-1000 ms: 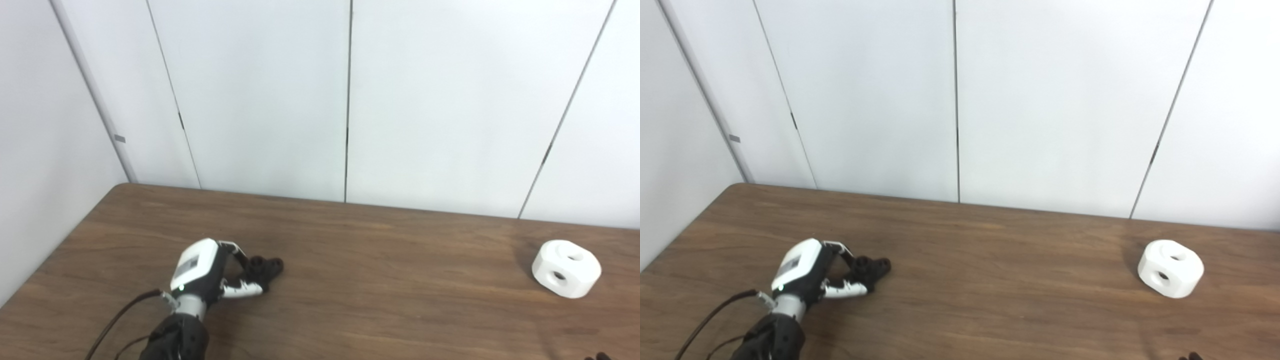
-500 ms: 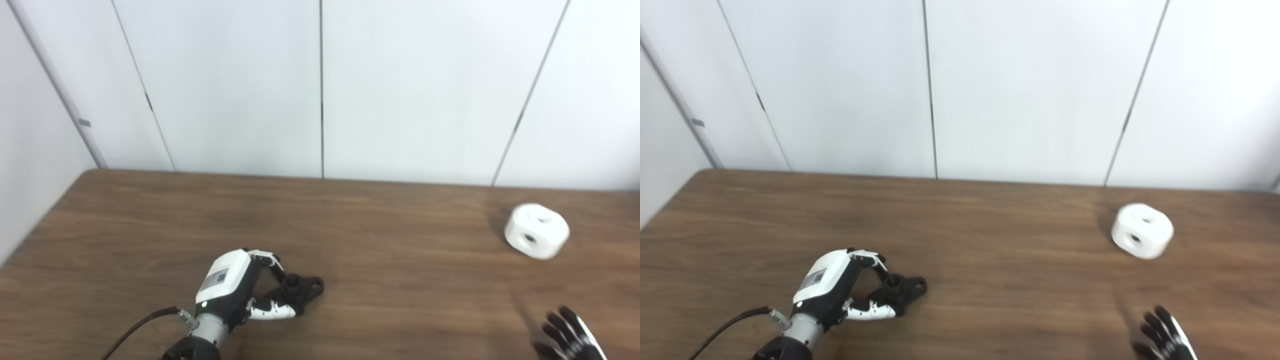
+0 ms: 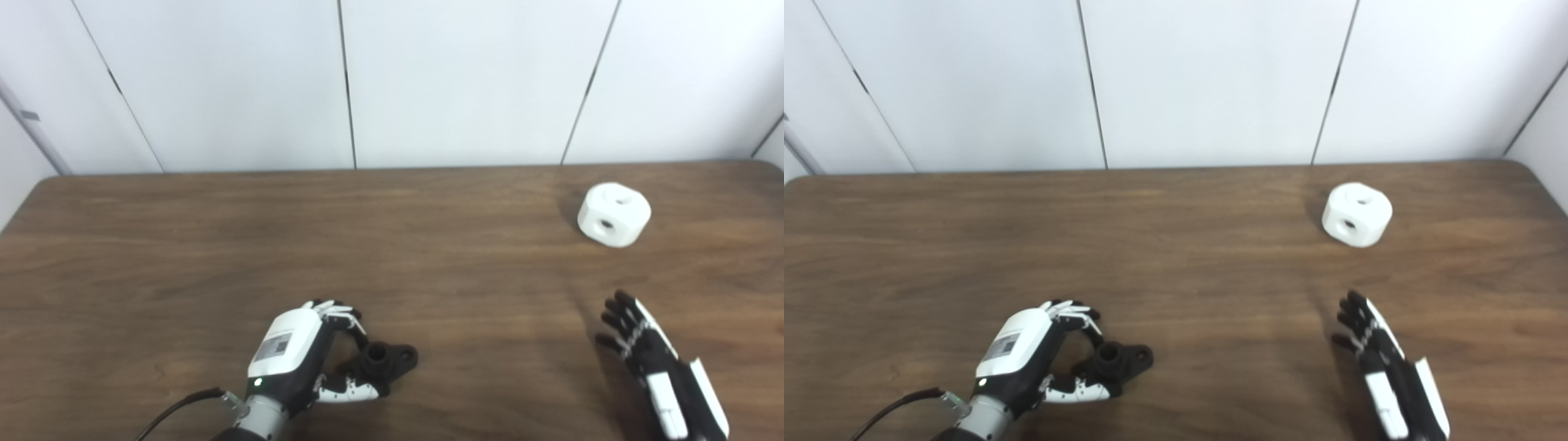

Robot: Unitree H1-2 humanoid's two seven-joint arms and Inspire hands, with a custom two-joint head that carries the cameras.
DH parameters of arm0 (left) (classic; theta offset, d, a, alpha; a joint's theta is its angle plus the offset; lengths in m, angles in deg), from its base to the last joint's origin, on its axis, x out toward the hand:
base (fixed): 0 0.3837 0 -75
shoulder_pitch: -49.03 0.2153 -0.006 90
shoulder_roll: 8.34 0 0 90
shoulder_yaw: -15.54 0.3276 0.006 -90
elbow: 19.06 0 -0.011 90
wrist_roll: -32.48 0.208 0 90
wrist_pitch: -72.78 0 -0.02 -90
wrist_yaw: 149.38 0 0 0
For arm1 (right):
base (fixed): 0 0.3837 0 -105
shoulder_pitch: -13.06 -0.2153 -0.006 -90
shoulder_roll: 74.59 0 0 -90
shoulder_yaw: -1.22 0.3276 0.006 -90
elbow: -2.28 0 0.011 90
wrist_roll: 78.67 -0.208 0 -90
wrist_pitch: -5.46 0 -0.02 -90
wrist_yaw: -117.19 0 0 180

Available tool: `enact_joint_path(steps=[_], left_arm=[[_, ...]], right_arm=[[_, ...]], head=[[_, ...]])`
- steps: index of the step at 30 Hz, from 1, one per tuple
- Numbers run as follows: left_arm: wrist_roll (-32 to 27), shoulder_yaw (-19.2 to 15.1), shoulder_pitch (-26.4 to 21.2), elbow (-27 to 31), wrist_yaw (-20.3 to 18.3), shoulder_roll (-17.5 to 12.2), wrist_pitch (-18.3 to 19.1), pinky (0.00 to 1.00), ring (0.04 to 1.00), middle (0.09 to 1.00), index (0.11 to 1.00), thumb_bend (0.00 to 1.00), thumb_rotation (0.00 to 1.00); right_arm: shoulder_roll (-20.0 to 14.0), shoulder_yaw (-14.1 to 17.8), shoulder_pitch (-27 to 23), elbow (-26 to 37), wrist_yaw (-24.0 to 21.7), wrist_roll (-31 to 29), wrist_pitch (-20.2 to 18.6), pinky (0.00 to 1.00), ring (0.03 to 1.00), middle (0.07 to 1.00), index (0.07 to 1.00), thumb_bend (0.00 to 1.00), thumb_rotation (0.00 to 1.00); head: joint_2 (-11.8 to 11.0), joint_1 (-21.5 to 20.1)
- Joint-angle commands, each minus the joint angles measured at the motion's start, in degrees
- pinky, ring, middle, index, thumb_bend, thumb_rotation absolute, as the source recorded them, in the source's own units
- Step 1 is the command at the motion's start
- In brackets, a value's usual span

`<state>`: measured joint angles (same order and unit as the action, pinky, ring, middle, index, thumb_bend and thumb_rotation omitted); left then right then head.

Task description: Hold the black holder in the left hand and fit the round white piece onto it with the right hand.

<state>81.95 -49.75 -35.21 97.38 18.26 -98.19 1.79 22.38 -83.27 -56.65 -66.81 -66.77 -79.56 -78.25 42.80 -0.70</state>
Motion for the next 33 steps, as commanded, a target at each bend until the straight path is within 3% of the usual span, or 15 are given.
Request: enact_joint_path(steps=[1, 13, 21, 33], left_arm=[[0.85, 1.28, 0.55, 1.68, -1.72, 0.38, -1.87, 0.95, 0.889, 0.797, 0.488, 0.51, 0.06], [6.55, 3.76, 2.90, 0.94, -2.81, 2.20, -4.03, 0.97, 0.895, 0.807, 0.489, 0.51, 0.06], [7.40, 3.18, 3.28, -0.19, -2.68, 2.78, -5.68, 0.96, 0.897, 0.808, 0.488, 0.51, 0.06], [8.14, 2.59, 3.89, -2.16, -1.46, 2.77, -8.63, 0.97, 0.898, 0.805, 0.488, 0.51, 0.06]], right_arm=[[0.32, 0.11, -0.52, 3.01, 0.61, 0.17, -0.52, 0.81, 0.897, 0.909, 0.917, 0.65, 0.95], [-1.12, 1.67, -0.57, 6.35, 0.49, 0.28, -4.01, 0.82, 0.901, 0.913, 0.919, 0.65, 0.97], [-1.50, 3.51, -2.95, 7.72, 0.85, -0.18, -6.37, 0.81, 0.897, 0.907, 0.906, 0.65, 0.90], [-5.07, 6.06, -12.43, 10.04, 1.62, 5.17, -14.57, 0.86, 0.940, 0.931, 0.929, 0.66, 0.70]], head=[[0.21, -0.14], [2.26, -0.72], [2.17, -1.66], [1.48, -3.81]])
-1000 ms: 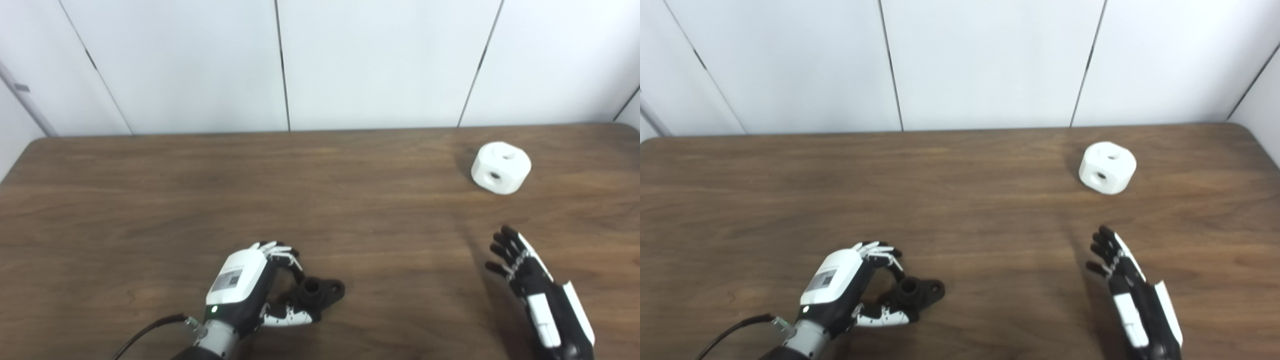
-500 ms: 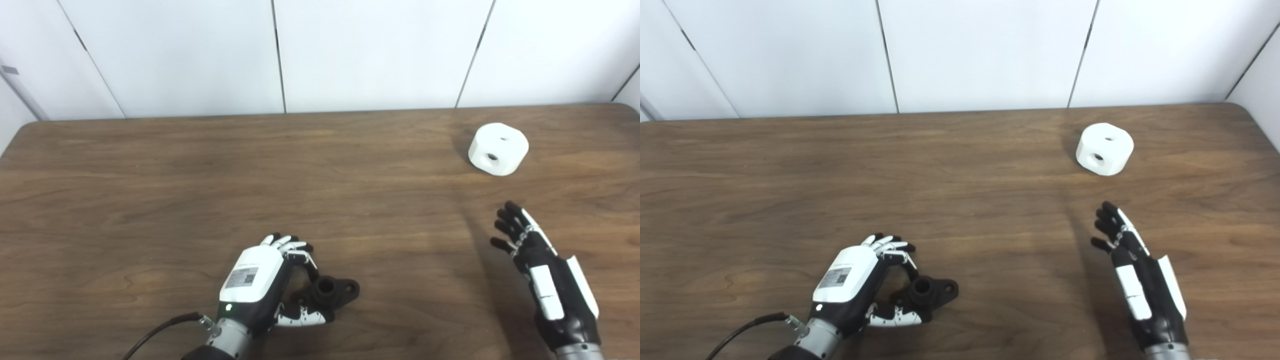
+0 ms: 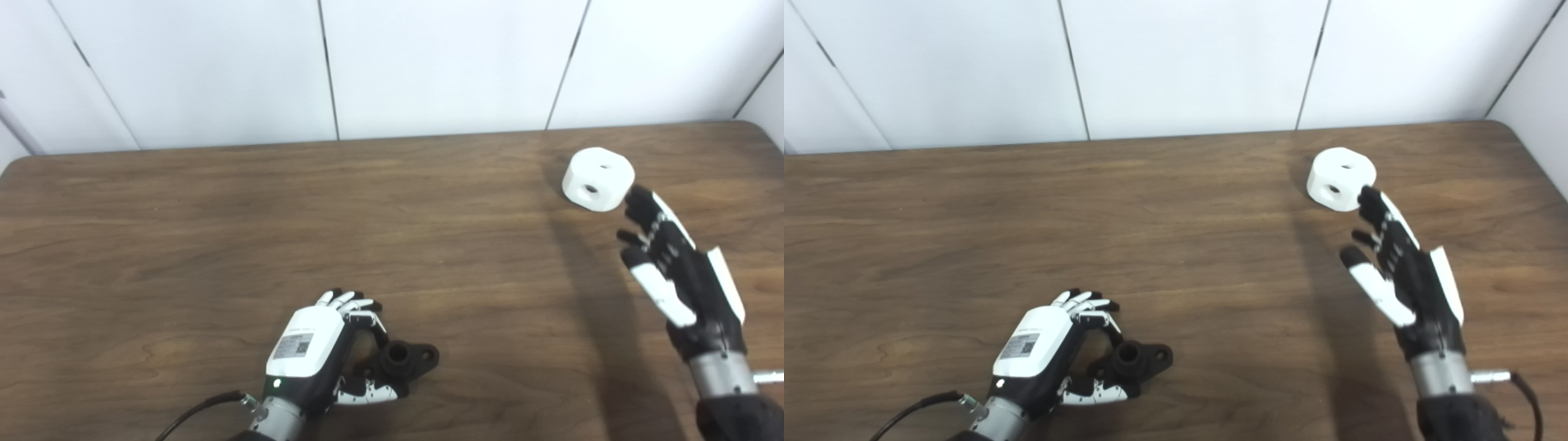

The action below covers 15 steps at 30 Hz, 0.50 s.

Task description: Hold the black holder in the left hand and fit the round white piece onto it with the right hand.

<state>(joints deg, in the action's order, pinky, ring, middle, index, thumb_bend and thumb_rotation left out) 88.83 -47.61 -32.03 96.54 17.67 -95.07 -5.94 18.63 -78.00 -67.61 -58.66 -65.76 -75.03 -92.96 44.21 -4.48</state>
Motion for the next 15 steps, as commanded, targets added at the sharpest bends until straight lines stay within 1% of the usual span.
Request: enact_joint_path(steps=[1, 2, 4, 6, 9, 11, 13, 15], left_arm=[[1.48, 0.43, 0.69, -1.41, -1.05, -0.36, -0.85, 0.97, 0.896, 0.804, 0.488, 0.51, 0.06], [1.70, 0.38, 0.70, -1.51, -1.14, -0.39, -0.87, 0.97, 0.896, 0.805, 0.489, 0.51, 0.06], [1.82, 0.13, 0.81, -1.71, -1.02, -0.49, -1.11, 0.97, 0.895, 0.805, 0.488, 0.52, 0.06], [1.60, -0.25, 0.90, -1.85, -0.97, -0.75, -1.46, 0.97, 0.897, 0.807, 0.488, 0.52, 0.06], [1.46, -0.83, 1.04, -1.54, -1.78, -1.04, -1.58, 0.98, 0.902, 0.809, 0.489, 0.52, 0.06], [1.17, -1.34, 1.17, -1.27, -2.26, -1.37, -1.78, 0.97, 0.899, 0.809, 0.489, 0.52, 0.06], [0.91, -1.76, 1.25, -1.18, -2.44, -1.69, -2.11, 0.97, 0.897, 0.808, 0.489, 0.52, 0.06], [0.47, -2.22, 1.31, -1.17, -2.37, -2.01, -2.55, 0.96, 0.895, 0.806, 0.488, 0.52, 0.05]], right_arm=[[-1.74, 0.91, -2.22, 1.79, 0.50, 0.90, -0.49, 0.85, 0.943, 0.935, 0.930, 0.65, 0.69], [-2.43, 0.85, -3.02, 1.48, 0.44, 2.00, -1.08, 0.86, 0.948, 0.940, 0.934, 0.64, 0.68], [-3.98, 0.44, -4.72, 0.40, 0.58, 5.41, -1.73, 0.87, 0.951, 0.949, 0.947, 0.64, 0.72], [-4.87, 0.31, -6.45, -0.62, 0.55, 6.85, -2.27, 0.90, 0.958, 0.958, 0.951, 0.65, 0.72], [-6.43, 0.19, -9.32, -1.91, 0.42, 9.13, -3.94, 0.90, 0.967, 0.971, 0.950, 0.67, 0.68], [-8.99, -0.73, -12.16, -3.85, -0.09, 13.41, -5.13, 0.90, 0.970, 0.994, 0.971, 0.71, 0.65], [-10.61, -1.41, -14.37, -5.69, -0.19, 16.24, -5.80, 0.93, 0.983, 0.999, 0.982, 0.73, 0.62], [-11.70, -2.18, -16.28, -7.30, -0.05, 19.01, -6.79, 0.97, 0.996, 1.000, 0.975, 0.77, 0.58]], head=[[0.07, -0.03], [-0.37, -0.33], [-0.92, -1.48], [-1.27, -2.59], [-1.09, -3.65], [-1.30, -6.00], [-1.35, -7.18], [-1.15, -8.45]])
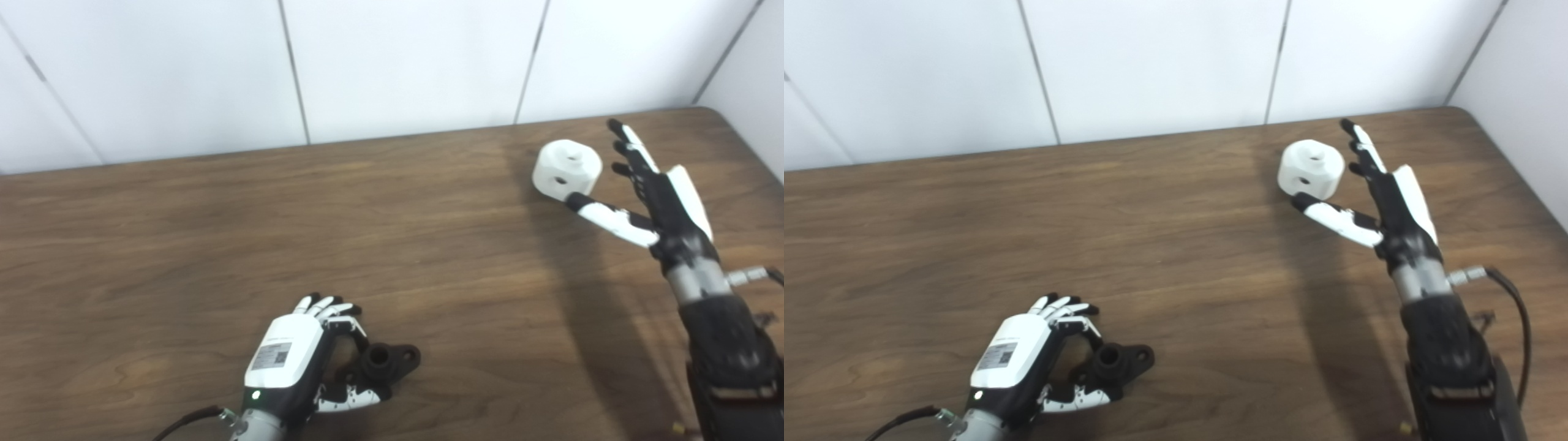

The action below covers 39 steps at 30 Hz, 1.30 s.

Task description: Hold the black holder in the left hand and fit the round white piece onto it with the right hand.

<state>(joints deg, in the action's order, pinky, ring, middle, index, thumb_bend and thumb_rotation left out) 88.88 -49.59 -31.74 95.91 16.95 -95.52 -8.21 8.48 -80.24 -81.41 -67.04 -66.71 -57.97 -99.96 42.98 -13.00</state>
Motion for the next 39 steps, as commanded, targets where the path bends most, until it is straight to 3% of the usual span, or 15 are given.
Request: enact_joint_path(steps=[1, 8, 17, 28, 39], left_arm=[[0.13, -0.56, 1.03, -0.45, -1.77, -1.78, -0.44, 0.96, 0.894, 0.806, 0.488, 0.52, 0.05], [-2.08, -2.73, 1.16, -0.61, -1.44, -3.00, -2.21, 0.95, 0.887, 0.802, 0.488, 0.52, 0.05], [-2.72, -4.40, 1.61, -0.51, -1.81, -3.44, -4.09, 0.93, 0.877, 0.793, 0.487, 0.52, 0.05], [-2.97, -5.30, 1.58, -0.43, -2.64, -3.06, -4.42, 0.92, 0.880, 0.793, 0.487, 0.52, 0.05], [-2.67, -5.44, 1.50, -0.61, -2.83, -2.55, -4.72, 0.92, 0.877, 0.792, 0.486, 0.52, 0.05]], right_arm=[[-2.22, -0.68, -3.72, 0.46, 0.39, 3.82, -1.27, 0.98, 0.998, 1.000, 0.974, 0.78, 0.58], [-4.11, -4.08, -9.53, -2.26, -2.01, 9.22, -6.99, 0.98, 1.000, 1.000, 0.982, 0.80, 0.47], [-6.69, -7.02, -15.66, -9.67, -4.60, 13.66, -11.12, 0.94, 1.000, 1.000, 0.956, 0.83, 0.41], [-7.64, -9.31, -19.87, -17.24, -8.01, 18.19, -11.47, 0.97, 1.000, 1.000, 0.935, 0.85, 0.40], [-7.62, -9.67, -22.43, -21.56, -10.83, 21.35, -11.48, 0.92, 1.000, 0.979, 0.854, 0.86, 0.37]], head=[[0.24, -0.87], [-0.05, -5.16], [-0.70, -7.81], [-1.47, -9.46], [-1.69, -9.28]])
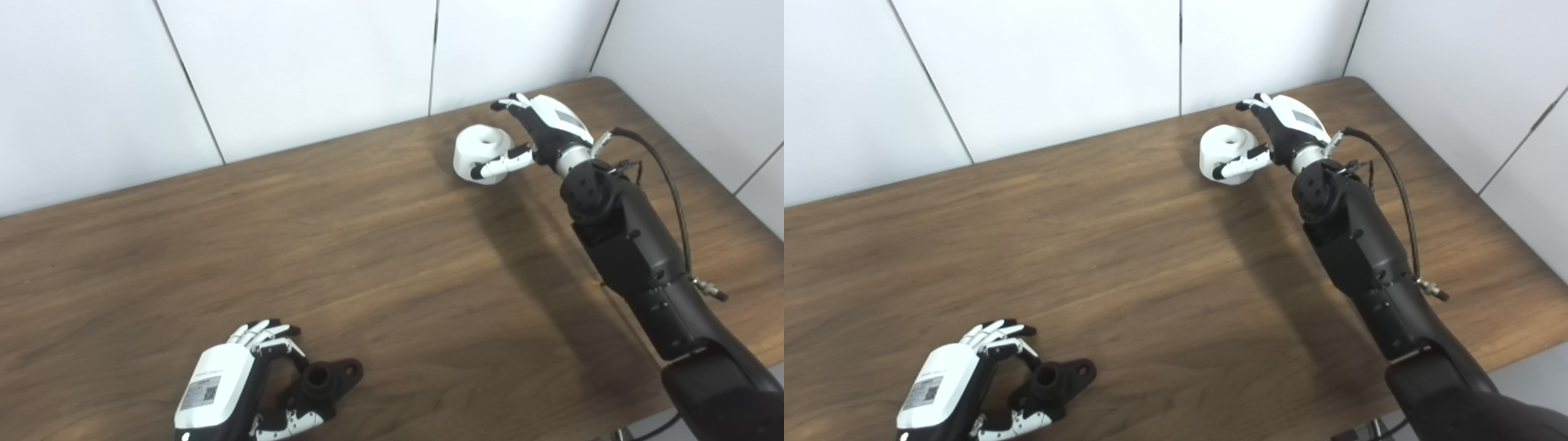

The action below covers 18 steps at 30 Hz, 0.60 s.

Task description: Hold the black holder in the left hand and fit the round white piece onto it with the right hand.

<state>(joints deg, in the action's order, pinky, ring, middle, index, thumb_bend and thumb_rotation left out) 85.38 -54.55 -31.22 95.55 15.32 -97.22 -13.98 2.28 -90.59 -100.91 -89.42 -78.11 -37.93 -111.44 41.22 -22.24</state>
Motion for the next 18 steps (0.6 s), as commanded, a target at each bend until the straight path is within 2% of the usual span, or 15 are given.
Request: enact_joint_path(steps=[1, 7, 18], left_arm=[[0.80, -0.52, 1.00, -0.32, -1.07, -0.80, 0.96, 0.92, 0.877, 0.791, 0.486, 0.52, 0.05], [1.26, -0.52, 1.13, -0.19, -1.10, -0.49, 1.01, 0.91, 0.874, 0.789, 0.486, 0.52, 0.05], [1.85, -0.52, 1.56, 0.50, -1.88, 0.09, 1.40, 0.91, 0.870, 0.791, 0.487, 0.52, 0.05]], right_arm=[[-1.36, 0.72, -3.01, 0.57, 0.56, 1.36, 0.01, 0.92, 1.000, 0.978, 0.851, 0.86, 0.36], [-1.15, 0.60, -3.17, -0.23, 0.37, 1.50, 0.02, 0.90, 1.000, 0.971, 0.818, 0.85, 0.37], [1.21, 2.47, -3.68, -1.00, 0.55, 1.57, 0.00, 0.84, 0.976, 0.934, 0.766, 0.82, 0.36]], head=[[0.07, 0.01], [-0.11, 0.11], [0.00, 0.51]])
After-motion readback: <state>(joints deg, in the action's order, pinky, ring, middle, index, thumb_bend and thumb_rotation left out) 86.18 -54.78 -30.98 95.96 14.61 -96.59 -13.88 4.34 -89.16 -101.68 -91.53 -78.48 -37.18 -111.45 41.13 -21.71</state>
